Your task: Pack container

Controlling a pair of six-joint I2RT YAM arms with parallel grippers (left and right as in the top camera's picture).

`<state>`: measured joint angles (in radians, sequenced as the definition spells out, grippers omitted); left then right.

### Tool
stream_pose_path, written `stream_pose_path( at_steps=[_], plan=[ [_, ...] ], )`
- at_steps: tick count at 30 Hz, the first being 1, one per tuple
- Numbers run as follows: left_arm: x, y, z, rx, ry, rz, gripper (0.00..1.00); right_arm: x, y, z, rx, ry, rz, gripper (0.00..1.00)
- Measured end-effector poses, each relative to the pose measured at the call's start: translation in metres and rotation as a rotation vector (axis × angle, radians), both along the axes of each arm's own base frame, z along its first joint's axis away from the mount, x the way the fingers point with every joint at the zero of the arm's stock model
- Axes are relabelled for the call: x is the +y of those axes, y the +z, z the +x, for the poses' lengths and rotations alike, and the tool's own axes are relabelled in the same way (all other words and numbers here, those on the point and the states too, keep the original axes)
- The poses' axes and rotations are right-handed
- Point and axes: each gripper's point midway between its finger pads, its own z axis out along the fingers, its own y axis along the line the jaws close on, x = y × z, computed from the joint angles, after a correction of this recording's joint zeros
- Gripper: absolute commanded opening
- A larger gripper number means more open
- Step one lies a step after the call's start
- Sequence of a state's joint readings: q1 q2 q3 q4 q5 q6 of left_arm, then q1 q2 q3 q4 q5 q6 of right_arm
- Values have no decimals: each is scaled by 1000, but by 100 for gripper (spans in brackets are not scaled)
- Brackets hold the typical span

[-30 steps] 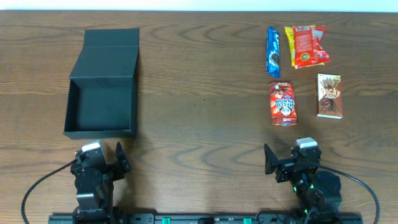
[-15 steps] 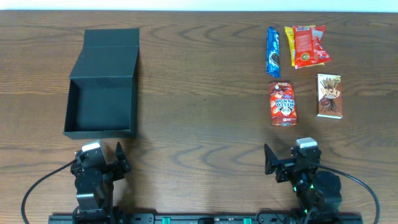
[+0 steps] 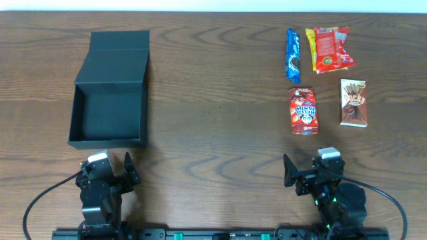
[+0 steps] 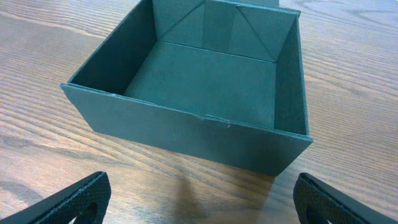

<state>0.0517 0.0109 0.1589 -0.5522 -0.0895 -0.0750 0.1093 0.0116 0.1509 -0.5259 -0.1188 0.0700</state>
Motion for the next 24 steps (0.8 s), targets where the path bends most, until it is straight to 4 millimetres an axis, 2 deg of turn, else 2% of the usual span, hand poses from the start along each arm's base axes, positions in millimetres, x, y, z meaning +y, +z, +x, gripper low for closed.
stream_pose_path(
  at_steps=[19,24],
  plan=[
    [-1,0,0,-2,1,-8,95,0,0,0,0,0,0,99],
    [-19,-1,3,-21,-32,-176,95,0,0,0,0,0,0,99]
  ],
)
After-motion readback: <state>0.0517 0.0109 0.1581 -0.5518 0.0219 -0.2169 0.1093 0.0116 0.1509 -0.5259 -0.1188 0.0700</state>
